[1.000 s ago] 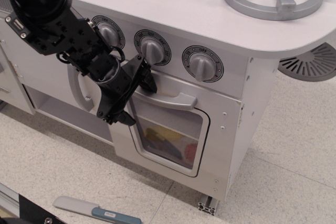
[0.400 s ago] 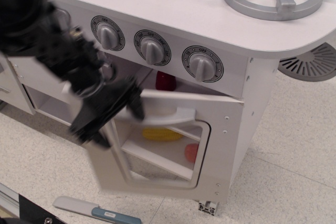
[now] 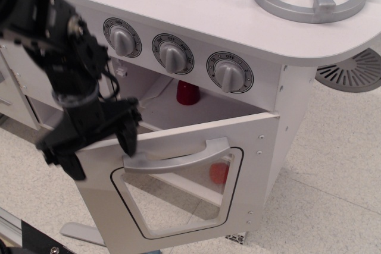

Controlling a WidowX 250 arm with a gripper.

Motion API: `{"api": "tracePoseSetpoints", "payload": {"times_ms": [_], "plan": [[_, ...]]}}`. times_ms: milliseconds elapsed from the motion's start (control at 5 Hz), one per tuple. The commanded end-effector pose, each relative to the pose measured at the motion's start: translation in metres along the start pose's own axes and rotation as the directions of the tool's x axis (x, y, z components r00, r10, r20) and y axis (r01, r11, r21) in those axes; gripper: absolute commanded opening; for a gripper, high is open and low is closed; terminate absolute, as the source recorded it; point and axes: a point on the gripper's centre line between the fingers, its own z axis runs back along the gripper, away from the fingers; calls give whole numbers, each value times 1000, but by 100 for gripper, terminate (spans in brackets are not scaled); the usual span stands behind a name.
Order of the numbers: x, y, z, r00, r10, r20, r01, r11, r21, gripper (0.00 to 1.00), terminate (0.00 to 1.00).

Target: Open oven

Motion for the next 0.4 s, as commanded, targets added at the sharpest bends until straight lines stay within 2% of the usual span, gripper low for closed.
{"api": "tracePoseSetpoints", "payload": {"times_ms": [0,200], "plan": [[42,-28,32,996,-77,54,78,997,-2,100,0],[72,-37,15,983,-60,171,60,998,2,100,0]]}}
